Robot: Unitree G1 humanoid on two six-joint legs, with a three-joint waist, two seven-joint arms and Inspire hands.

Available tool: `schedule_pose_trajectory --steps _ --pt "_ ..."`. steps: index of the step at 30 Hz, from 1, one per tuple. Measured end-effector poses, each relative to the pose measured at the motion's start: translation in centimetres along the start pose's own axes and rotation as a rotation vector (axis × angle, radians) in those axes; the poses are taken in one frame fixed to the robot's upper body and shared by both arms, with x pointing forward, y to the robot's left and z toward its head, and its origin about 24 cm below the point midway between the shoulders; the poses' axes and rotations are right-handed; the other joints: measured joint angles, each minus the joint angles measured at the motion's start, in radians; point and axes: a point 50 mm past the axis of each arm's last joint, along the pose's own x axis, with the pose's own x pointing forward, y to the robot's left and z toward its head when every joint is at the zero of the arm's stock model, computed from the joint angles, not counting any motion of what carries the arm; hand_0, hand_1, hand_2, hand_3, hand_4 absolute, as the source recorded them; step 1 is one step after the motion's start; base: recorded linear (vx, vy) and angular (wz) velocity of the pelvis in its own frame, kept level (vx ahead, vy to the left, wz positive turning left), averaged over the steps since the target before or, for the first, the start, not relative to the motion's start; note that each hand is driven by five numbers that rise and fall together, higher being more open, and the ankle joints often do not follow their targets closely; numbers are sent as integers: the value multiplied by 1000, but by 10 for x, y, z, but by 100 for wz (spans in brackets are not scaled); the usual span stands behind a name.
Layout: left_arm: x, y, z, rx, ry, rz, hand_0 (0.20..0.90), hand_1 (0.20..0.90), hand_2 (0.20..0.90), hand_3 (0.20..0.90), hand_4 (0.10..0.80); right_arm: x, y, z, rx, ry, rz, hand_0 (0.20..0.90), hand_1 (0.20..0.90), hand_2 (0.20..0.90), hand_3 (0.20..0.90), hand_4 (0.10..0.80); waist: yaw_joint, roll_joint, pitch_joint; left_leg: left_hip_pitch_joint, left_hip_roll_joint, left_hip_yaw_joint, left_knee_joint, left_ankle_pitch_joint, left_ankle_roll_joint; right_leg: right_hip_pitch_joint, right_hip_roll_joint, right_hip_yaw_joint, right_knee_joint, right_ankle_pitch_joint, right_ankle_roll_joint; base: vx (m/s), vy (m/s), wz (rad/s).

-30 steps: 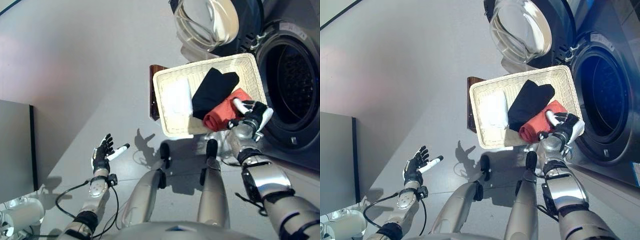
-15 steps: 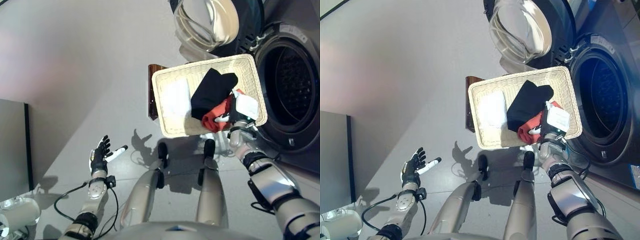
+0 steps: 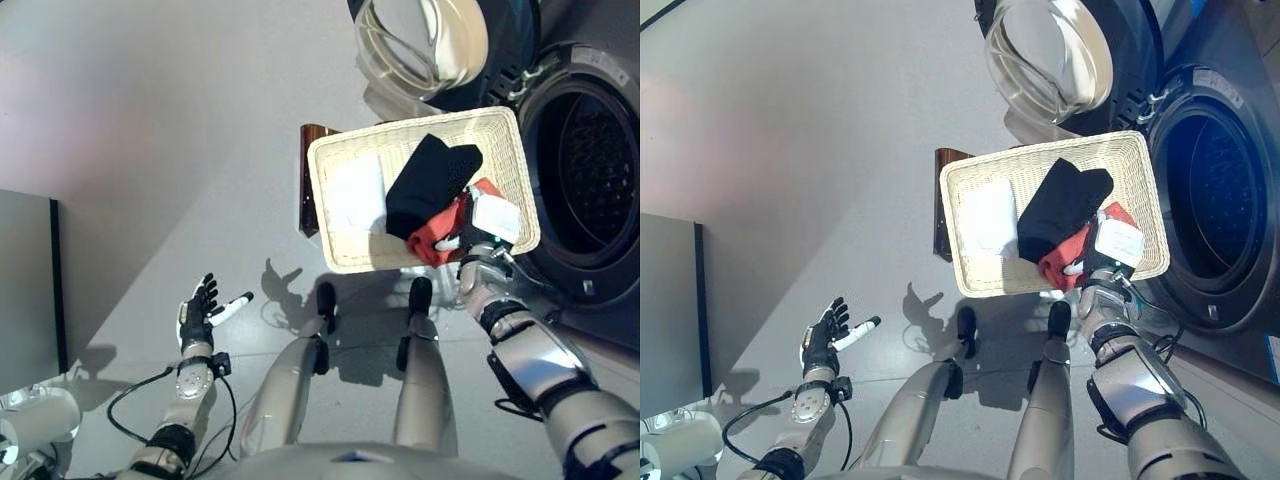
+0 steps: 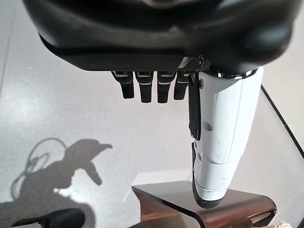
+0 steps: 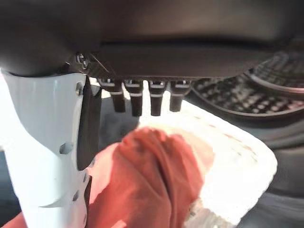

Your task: Pick up the clothes and place them into the washing machine

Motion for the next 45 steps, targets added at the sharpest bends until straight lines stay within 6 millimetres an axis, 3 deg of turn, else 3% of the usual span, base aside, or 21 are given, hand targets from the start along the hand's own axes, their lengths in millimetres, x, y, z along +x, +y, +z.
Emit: schedule_pose_trajectory --steps 8,14,17,28,29,31,32,33,45 --pt "0 0 0 -3 0 0 900 900 900 900 800 1 0 -9 219 187 0 900 900 900 900 800 1 2 7 -13 -1 3 0 0 0 -18 -1 7 2 0 0 -11 32 -1" --pt "1 -5 6 -34 -22 -17 900 900 900 900 800 18 -23 3 322 218 -59 900 900 900 900 800 14 32 54 -50 -1 9 7 0 1 -60 -2 14 15 1 -1 -6 13 -1" --pt "4 -10 16 -63 -54 -30 900 900 900 900 800 33 -47 10 332 190 -121 900 900 900 900 800 30 55 91 -93 -1 4 32 -1 1 -102 0 14 42 0 -4 17 -6 7" --pt "5 -23 32 -94 -114 -84 900 900 900 900 800 48 -76 25 340 169 -191 900 900 900 900 800 27 57 126 -197 -1 -27 126 -17 -17 -209 -5 4 183 -63 -23 52 -7 12" --pt "5 -24 32 -95 -113 -86 900 900 900 900 800 48 -76 25 340 167 -192 529 529 529 529 535 26 57 126 -200 0 -27 128 -18 -17 -213 -4 5 184 -63 -23 18 -10 -4" --pt "5 -25 33 -99 -118 -88 900 900 900 900 800 49 -79 27 346 161 -198 340 340 340 340 400 26 56 126 -213 2 -30 136 -20 -15 -226 -1 9 191 -63 -23 0 0 0" --pt "6 -25 34 -101 -121 -89 900 900 900 900 800 50 -81 29 348 159 -204 310 310 310 310 378 26 56 126 -221 2 -35 138 -20 -15 -232 0 12 192 -63 -23 0 0 0" --pt "6 -26 35 -101 -122 -89 900 900 900 900 800 51 -82 29 350 158 -205 200 200 200 200 300 26 56 126 -226 2 -43 140 -20 -16 -233 2 13 189 -63 -23 12 3 4" --pt "5 -26 36 -102 -129 -93 900 900 900 900 800 56 -93 21 343 175 -209 200 200 200 200 300 31 57 126 -227 -3 -48 146 -16 -21 -231 10 25 189 -61 -21 0 5 0"
